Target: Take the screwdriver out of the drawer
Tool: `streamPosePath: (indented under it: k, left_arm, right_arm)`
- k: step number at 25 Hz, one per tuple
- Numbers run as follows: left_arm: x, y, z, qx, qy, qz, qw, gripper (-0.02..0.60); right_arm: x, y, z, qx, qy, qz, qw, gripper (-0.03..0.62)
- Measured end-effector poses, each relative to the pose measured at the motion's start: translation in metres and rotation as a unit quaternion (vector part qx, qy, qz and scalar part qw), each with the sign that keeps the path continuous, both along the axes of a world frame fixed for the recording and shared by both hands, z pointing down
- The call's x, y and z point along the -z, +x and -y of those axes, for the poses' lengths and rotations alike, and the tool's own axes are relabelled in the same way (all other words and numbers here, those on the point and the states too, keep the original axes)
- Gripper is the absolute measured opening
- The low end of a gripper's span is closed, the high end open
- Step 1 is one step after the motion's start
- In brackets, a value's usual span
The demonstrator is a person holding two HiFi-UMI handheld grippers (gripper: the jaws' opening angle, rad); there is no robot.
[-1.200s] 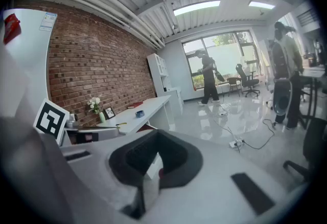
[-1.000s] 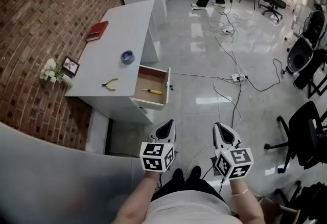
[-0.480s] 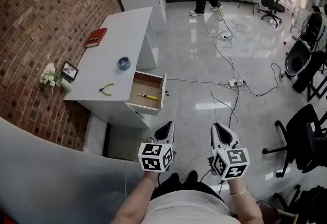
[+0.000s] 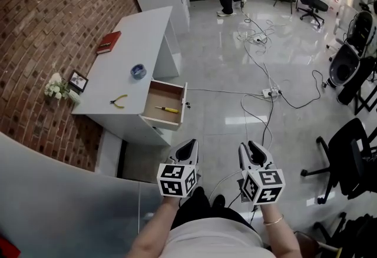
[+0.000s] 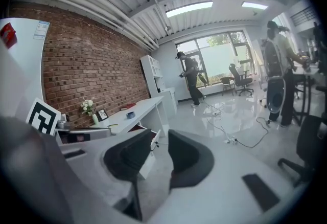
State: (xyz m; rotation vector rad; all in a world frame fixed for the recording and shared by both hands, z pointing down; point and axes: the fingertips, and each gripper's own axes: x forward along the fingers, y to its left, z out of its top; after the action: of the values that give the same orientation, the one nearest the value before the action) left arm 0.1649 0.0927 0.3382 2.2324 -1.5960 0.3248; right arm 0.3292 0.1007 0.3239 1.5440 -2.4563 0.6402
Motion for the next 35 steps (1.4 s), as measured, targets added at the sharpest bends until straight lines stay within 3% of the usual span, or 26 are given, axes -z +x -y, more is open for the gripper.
streamPosePath:
  k: [8,19,35]
  left_arm:
    - [-0.004,-0.004,0.013,0.0,-0.005,0.006,1.0,-0.006]
    - [-0.021,-0.014,0.079,-0.011,-0.02,-0.011,0.9997,-0.006]
    - [-0.033,-0.092,0.221,-0.018,-0.037,-0.032,0.9986,-0.006]
  right_arm:
    - [-0.008,-0.002,0.011,0.004,-0.014,0.015,1.0,0.091]
    - [-0.018,-0.004,0.071,-0.024,-0.021,-0.014,0.999,0.094]
    - [-0.035,-0.106,0.213,-0.005,-0.057,-0.029,0.998,0.115]
